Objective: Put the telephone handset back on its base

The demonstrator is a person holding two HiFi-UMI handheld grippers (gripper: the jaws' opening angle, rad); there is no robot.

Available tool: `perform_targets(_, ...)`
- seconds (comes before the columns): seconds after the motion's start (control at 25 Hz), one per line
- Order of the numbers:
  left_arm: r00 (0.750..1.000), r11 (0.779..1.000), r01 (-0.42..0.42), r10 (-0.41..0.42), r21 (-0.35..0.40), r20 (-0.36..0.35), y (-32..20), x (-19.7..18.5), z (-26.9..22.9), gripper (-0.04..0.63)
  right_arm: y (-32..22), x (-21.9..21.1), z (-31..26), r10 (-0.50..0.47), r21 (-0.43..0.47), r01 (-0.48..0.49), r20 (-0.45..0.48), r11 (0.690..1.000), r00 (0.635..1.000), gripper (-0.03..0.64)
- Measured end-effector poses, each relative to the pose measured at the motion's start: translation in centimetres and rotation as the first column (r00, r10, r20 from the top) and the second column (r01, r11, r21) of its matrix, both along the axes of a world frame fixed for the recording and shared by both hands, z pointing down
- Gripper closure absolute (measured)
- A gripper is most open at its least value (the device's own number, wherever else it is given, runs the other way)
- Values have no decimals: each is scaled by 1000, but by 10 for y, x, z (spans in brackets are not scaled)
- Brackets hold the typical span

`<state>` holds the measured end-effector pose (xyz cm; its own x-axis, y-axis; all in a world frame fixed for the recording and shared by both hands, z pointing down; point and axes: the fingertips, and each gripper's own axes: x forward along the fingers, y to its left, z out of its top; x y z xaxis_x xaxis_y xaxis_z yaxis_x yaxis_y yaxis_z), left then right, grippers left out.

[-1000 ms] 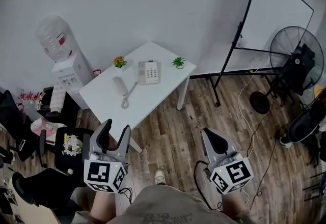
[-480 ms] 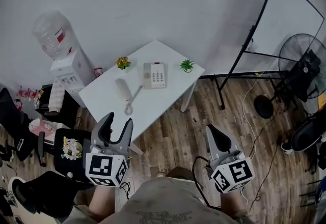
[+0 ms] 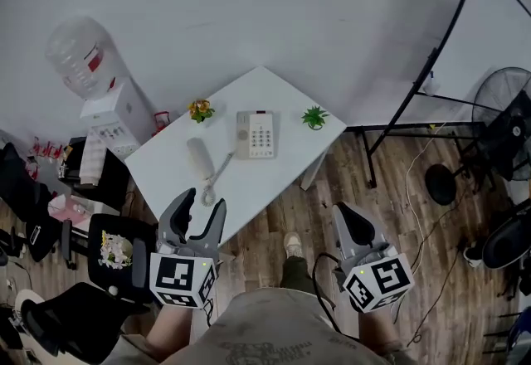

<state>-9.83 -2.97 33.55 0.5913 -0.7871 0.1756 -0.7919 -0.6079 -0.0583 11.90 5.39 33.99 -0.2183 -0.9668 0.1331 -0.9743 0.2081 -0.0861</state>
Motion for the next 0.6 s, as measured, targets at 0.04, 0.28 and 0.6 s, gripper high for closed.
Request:
perform_targets(0.04,1000,1000,7,-7,-5,1,-11,7,3,376,-15,6,1,-12,0,12,-2,1000,1000,588)
perform_targets(0.28,998,997,68,-67,-40,7,-95,53,14,376,-117,54,7,-74,-20,74,-12,997,997,588)
perform_targets(0.6,981,979,189,-185,-72,58,-189,95,20,376,-239,100,17,-198,-61,197,4,978,980,588)
